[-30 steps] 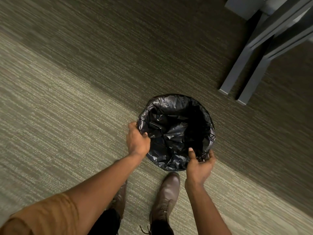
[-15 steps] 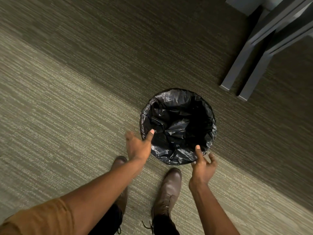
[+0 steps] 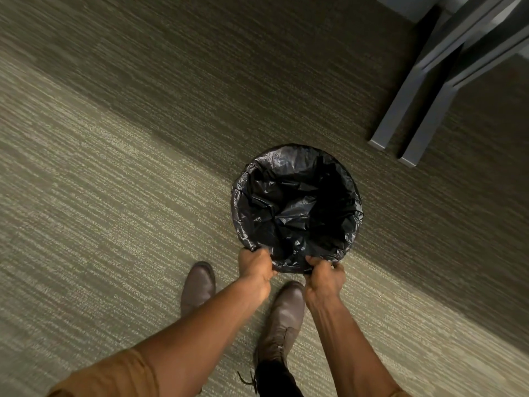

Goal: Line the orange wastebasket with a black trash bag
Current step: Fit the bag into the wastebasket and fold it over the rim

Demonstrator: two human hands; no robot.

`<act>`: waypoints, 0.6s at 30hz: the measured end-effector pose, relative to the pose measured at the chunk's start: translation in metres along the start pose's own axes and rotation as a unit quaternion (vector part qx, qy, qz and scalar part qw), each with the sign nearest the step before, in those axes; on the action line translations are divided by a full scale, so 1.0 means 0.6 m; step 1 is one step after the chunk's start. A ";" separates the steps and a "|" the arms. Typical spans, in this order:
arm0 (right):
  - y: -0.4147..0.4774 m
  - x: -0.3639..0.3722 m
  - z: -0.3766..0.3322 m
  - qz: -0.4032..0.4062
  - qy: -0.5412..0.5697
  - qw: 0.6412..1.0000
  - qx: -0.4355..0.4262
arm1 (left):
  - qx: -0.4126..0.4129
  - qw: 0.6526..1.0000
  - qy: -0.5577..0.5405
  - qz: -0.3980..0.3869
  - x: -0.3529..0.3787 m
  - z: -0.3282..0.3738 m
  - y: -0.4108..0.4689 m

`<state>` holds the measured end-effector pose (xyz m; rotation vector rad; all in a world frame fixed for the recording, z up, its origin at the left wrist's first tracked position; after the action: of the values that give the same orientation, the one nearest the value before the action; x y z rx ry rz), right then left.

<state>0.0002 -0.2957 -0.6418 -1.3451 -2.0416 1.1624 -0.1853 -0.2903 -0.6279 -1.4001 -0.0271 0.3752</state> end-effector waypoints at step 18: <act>-0.031 0.175 -0.266 -0.172 -0.506 0.723 -0.438 | 0.368 0.819 0.343 0.277 -0.079 0.182 -0.068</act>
<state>0.0602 -0.1398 -0.5468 -0.4423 -3.7663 0.7819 -0.2462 -0.2038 -0.5592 -0.6665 1.0428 0.2848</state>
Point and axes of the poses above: each hand's wrist, its own y-axis towards the middle knuckle, its own x-axis out of the palm, z = x × y, the point moved 8 cm from there along y, towards the middle knuckle, and after that the axes turned 13 degrees about y, right-handed, at the moved point
